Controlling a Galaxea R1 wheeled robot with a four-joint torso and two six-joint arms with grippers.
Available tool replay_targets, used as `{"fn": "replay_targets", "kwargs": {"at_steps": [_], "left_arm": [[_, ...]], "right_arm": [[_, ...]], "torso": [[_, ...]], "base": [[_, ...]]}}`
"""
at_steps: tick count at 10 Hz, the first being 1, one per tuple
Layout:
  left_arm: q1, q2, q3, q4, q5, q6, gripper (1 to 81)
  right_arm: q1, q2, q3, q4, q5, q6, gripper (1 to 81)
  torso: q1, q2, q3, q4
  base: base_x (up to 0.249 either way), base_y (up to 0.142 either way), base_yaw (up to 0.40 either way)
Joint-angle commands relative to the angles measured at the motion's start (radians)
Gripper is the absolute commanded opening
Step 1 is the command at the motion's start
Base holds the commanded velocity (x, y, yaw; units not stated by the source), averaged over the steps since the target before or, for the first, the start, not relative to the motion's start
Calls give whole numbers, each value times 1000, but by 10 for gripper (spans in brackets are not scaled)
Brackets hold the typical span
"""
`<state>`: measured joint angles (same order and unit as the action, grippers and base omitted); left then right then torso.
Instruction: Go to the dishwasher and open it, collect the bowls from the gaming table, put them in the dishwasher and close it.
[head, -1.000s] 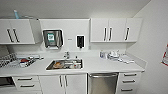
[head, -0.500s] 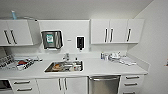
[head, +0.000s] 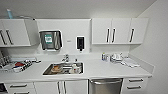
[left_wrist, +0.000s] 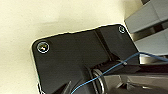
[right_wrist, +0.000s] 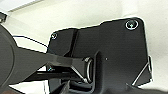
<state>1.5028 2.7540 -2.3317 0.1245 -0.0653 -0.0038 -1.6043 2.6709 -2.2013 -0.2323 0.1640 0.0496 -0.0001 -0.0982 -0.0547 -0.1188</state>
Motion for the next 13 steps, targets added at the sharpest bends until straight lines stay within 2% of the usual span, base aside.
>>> {"fn": "replay_targets", "kwargs": {"at_steps": [1,6,8,13], "left_arm": [[-57,-17,8,3,44,-1,811],[-51,-17,8,1,42,-1,811],[-43,-17,6,3,12,-1,811],[-42,-16,6,6,9,-1,811]], "right_arm": [[49,-23,9,-11,-35,-2,811],[57,-18,6,-10,-37,-2,811],[57,-16,6,-10,-37,-2,811],[57,-15,5,-12,-37,-2,811]], "torso": [[0,0,0,0],[0,0,0,0],[0,0,0,0],[0,0,0,0]], "base": [[148,0,0],[148,0,0],[139,0,0],[139,0,0]]}}
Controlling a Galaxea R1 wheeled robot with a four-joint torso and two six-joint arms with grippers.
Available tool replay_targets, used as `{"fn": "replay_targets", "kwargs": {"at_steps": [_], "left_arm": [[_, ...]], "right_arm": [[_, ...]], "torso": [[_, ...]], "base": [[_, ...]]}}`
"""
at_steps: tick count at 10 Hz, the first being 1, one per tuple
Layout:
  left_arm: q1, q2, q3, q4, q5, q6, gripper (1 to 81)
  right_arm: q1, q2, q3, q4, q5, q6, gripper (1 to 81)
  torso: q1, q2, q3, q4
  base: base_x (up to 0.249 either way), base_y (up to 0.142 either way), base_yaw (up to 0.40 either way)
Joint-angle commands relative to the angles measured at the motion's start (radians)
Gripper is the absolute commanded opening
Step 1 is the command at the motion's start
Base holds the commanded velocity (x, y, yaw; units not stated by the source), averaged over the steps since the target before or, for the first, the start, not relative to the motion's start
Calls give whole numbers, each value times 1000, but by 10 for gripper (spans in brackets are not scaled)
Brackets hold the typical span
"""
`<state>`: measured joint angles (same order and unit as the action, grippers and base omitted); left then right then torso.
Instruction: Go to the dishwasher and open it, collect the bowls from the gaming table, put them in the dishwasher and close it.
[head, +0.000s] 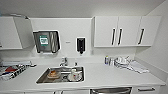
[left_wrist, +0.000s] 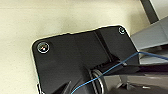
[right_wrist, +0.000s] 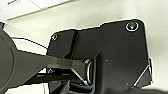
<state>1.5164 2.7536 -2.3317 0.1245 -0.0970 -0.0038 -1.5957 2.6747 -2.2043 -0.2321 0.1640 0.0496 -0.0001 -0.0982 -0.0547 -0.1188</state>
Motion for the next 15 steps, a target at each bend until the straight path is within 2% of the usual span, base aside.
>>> {"fn": "replay_targets", "kwargs": {"at_steps": [1,7,9,11,13,15], "left_arm": [[-55,-14,6,6,40,-1,811],[-55,-17,12,-5,46,-5,811],[-52,-73,69,-20,46,-13,811],[-52,-164,182,-17,36,-12,811],[-52,-242,277,-20,-36,-12,811],[-51,-305,360,-20,-44,-12,811]], "right_arm": [[49,-19,8,-12,-37,-2,811],[45,-14,6,-7,-38,9,811],[36,-37,28,-7,-38,12,811],[42,-117,148,-7,-38,12,811],[59,-236,331,0,-40,13,811],[62,-315,414,2,-40,39,811]], "torso": [[0,0,0,0],[1,0,0,0],[0,0,0,0],[0,0,0,0],[0,0,0,0],[0,0,0,0]], "base": [[122,0,0],[15,0,0],[0,0,0],[0,0,0],[0,0,0],[0,0,0]]}}
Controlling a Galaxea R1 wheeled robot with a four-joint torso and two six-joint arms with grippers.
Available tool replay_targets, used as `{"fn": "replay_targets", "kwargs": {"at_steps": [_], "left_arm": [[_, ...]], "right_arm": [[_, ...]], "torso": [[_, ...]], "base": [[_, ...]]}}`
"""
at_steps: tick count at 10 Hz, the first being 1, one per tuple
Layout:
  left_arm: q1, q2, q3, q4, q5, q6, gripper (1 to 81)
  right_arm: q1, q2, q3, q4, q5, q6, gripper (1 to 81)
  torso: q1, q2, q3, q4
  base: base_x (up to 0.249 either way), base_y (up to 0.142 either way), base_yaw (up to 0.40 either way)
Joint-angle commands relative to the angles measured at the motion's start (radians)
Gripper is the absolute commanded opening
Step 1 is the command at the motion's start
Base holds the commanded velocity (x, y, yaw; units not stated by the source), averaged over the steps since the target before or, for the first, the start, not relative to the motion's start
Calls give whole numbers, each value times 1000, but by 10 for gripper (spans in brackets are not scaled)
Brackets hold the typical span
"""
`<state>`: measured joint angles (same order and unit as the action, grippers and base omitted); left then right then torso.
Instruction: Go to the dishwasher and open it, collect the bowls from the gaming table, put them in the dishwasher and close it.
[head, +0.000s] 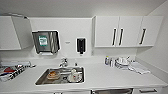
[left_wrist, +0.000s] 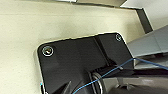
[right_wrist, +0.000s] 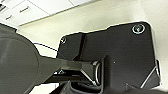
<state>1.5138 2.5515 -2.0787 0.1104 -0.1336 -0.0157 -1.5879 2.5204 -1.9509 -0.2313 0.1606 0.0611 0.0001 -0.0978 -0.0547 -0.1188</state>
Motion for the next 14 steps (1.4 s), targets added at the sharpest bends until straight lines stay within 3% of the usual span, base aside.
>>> {"fn": "replay_targets", "kwargs": {"at_steps": [1,4,6,7,8,10,12,14], "left_arm": [[-50,-121,131,-2,-8,0,811],[-48,-148,144,0,-60,0,811],[-47,-155,144,-5,-61,0,811],[-47,-169,149,-6,-67,-1,811],[-47,-198,175,-5,-70,-1,811],[-48,-308,302,8,-72,0,811],[-51,-420,427,9,-122,-1,811],[-59,-518,552,18,-139,-1,811]], "right_arm": [[54,-170,167,0,-36,28,811],[61,-176,165,-10,-62,28,811],[74,-207,210,-10,-66,28,811],[94,-245,273,-5,-85,28,811],[111,-285,326,1,-101,28,811],[137,-349,400,4,-99,35,811],[163,-403,431,3,-99,74,811],[180,-452,472,3,-89,86,811]], "torso": [[0,0,0,0],[0,0,0,0],[0,0,0,0],[64,-100,0,0],[69,-107,0,0],[99,-157,-91,0],[137,-218,-134,0],[178,-282,-101,0]], "base": [[0,0,0],[0,0,0],[0,0,0],[0,0,0],[0,0,0],[0,0,0],[0,0,0],[0,0,0]]}}
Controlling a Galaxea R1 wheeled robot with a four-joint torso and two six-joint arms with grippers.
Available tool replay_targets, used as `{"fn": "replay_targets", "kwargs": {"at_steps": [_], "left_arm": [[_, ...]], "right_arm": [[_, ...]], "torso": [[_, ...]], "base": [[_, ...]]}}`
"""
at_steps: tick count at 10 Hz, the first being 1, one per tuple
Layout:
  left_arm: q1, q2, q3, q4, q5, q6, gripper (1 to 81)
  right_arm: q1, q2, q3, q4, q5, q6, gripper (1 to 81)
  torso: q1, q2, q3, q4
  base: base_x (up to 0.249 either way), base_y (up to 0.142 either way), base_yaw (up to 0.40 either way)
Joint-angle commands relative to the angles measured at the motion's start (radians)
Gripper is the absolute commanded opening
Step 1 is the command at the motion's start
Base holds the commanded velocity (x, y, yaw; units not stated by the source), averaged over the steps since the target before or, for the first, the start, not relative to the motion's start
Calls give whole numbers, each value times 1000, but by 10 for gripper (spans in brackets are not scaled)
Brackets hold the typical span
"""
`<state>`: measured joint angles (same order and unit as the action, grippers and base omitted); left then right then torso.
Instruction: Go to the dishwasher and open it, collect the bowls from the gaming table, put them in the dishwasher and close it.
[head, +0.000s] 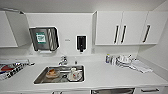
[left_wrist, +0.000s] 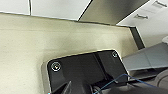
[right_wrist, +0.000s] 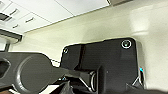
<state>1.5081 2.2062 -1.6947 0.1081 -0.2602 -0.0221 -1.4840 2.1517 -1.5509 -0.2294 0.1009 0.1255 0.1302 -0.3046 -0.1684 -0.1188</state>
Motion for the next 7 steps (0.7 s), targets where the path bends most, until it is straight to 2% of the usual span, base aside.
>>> {"fn": "replay_targets", "kwargs": {"at_steps": [1,2,4,5,6,7], "left_arm": [[-65,-227,232,31,-13,5,811],[-81,-277,289,41,-22,5,811],[-102,-389,413,61,-92,5,811],[-111,-422,454,70,-119,5,811],[-130,-462,508,71,-145,5,811],[-150,-483,548,73,-146,5,811]], "right_arm": [[87,-100,89,2,-26,23,811],[98,-111,104,2,-27,23,811],[113,-131,120,2,-27,31,811],[119,-140,120,2,-26,43,811],[130,-152,117,2,-27,69,811],[141,-161,118,2,-27,88,811]], "torso": [[63,-97,0,0],[80,-126,-8,0],[123,-194,-14,0],[146,-230,-102,0],[166,-263,-111,0],[181,-289,-123,0]], "base": [[0,0,0],[0,0,0],[0,0,0],[0,0,0],[0,0,0],[0,0,0]]}}
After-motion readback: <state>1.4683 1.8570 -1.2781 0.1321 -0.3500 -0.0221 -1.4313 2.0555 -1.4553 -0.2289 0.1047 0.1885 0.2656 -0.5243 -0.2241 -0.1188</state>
